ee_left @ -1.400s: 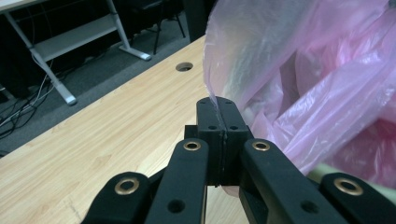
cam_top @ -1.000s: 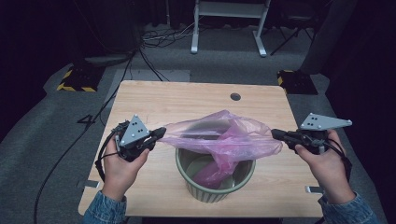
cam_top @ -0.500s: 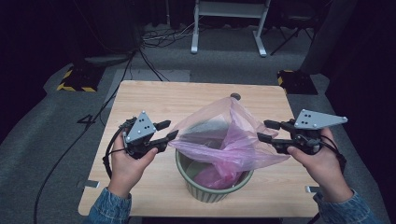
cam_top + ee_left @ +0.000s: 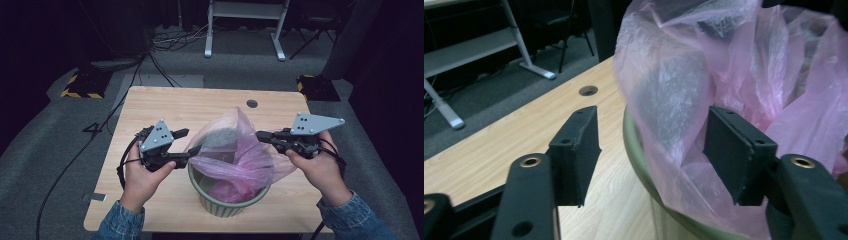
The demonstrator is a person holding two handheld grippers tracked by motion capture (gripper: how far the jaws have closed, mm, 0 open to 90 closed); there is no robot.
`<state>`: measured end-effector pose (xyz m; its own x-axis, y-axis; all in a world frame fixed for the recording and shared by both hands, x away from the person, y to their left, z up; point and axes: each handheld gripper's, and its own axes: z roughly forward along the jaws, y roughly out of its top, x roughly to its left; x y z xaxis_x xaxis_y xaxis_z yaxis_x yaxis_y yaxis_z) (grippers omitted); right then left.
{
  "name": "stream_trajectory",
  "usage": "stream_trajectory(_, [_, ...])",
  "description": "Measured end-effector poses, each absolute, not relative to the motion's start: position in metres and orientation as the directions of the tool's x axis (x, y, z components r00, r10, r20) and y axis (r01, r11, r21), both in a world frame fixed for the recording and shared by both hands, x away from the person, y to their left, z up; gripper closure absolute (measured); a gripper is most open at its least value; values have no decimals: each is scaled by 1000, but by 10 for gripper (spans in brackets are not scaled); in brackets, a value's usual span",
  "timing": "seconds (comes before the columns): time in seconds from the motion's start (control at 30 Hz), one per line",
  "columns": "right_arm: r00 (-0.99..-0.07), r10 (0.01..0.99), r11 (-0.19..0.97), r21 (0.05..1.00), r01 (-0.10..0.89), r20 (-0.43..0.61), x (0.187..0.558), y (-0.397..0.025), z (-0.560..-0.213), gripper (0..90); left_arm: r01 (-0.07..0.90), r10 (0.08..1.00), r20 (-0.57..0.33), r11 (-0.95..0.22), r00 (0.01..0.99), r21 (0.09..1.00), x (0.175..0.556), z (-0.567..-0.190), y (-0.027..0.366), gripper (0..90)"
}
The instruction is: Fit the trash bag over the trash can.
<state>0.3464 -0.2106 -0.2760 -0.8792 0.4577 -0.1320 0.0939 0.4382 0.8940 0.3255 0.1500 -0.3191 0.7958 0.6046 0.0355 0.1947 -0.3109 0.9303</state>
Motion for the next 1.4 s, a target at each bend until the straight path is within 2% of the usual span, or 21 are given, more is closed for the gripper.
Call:
stream_trajectory(0.33, [-883,435,406,913,19,-175,341,-200,-266,900,209,583,17,-318,812,925,328,-321,143,278])
stream_trajectory(0.4, [-885,430,400,916,9,-179,341,-199,-264,900,226,580,8,-329,815,917,331,-323,142,292])
stream_trajectory(0.43, [-885,429,400,916,8,-180,340,-198,-263,900,232,576,5,-337,817,913,331,-323,141,390])
stream_trajectory(0.5, [-883,433,404,915,10,-181,340,-198,-263,900,237,582,16,-356,813,904,330,-324,142,641])
stream_trajectory(0.57, [-876,445,415,909,19,-185,341,-200,-264,900,250,606,31,-374,795,893,329,-324,144,783])
stream_trajectory(0.6, [-871,456,421,907,27,-185,343,-202,-264,900,253,615,34,-373,788,893,329,-324,146,804])
stream_trajectory(0.87, [-813,560,447,885,133,-161,367,-227,-281,900,291,718,98,-397,689,871,330,-326,167,890])
stream_trajectory(1.03, [-789,601,445,874,196,-130,379,-242,-295,900,297,725,102,-401,681,867,332,-333,173,891])
stream_trajectory(1.4, [-771,622,496,832,249,-140,391,-247,-312,900,332,733,65,-383,677,862,344,-348,181,875])
